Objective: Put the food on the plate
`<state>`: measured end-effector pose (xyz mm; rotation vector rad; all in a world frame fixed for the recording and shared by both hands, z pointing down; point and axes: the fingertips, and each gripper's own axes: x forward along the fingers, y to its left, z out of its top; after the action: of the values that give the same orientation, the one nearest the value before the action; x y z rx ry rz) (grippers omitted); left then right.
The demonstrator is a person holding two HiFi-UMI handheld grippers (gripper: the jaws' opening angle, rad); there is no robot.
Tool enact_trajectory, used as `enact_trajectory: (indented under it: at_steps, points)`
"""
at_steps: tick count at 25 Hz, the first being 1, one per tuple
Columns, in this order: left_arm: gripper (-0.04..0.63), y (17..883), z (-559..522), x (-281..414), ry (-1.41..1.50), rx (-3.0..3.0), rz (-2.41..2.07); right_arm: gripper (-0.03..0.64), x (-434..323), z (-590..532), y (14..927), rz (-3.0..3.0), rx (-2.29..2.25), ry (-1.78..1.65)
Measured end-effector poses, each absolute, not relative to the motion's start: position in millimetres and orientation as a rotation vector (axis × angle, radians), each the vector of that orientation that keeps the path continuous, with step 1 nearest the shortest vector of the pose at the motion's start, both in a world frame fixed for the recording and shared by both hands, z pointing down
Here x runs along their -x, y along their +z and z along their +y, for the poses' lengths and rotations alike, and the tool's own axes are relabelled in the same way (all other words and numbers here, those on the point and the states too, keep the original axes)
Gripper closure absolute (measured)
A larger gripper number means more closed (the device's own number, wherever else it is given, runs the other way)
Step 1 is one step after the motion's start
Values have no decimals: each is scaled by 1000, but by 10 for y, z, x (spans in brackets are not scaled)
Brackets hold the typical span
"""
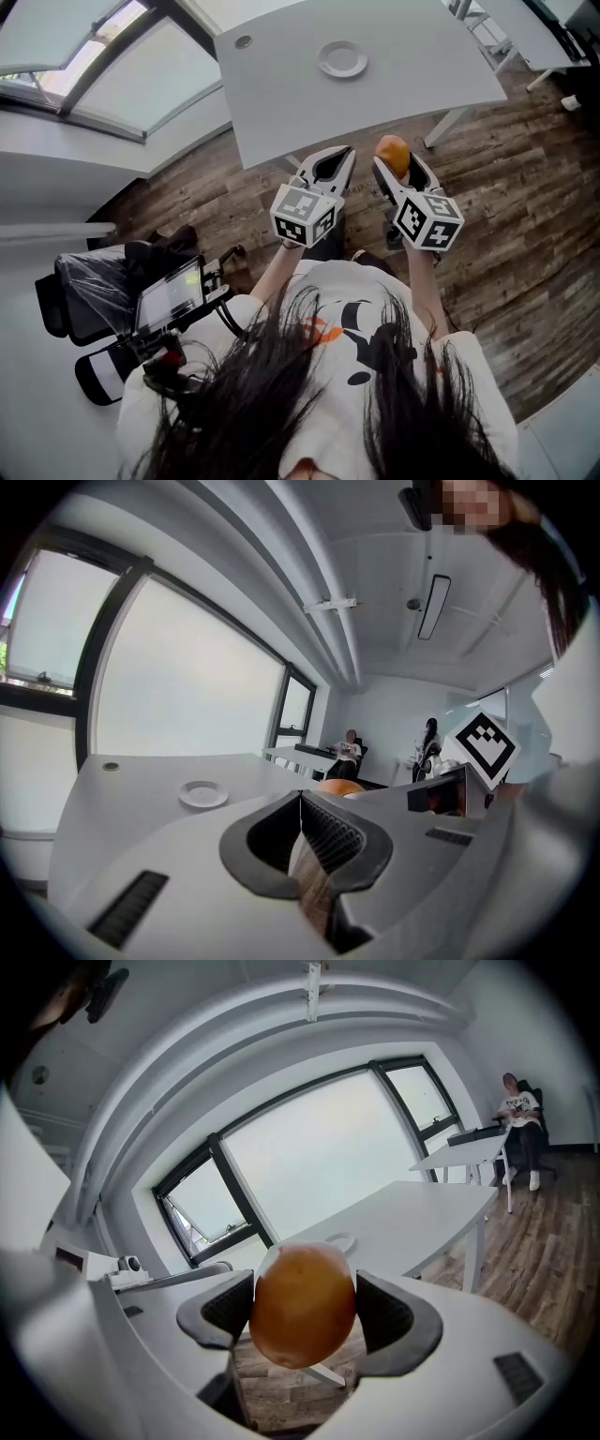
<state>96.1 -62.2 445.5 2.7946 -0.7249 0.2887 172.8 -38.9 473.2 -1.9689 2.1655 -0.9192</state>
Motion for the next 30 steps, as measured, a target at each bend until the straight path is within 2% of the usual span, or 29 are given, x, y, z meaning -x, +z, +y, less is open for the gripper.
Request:
enact_trajectory:
  at_steps: [14, 30]
  points:
    - [591, 4509, -2261, -1000, 300, -2736, -686, 278, -1737, -1949, 4765, 2164, 2009, -1000]
    - [591, 4635, -3295, -960, 273, -2712, -605, 278, -1702, -2942, 4897, 2126, 2077, -1037]
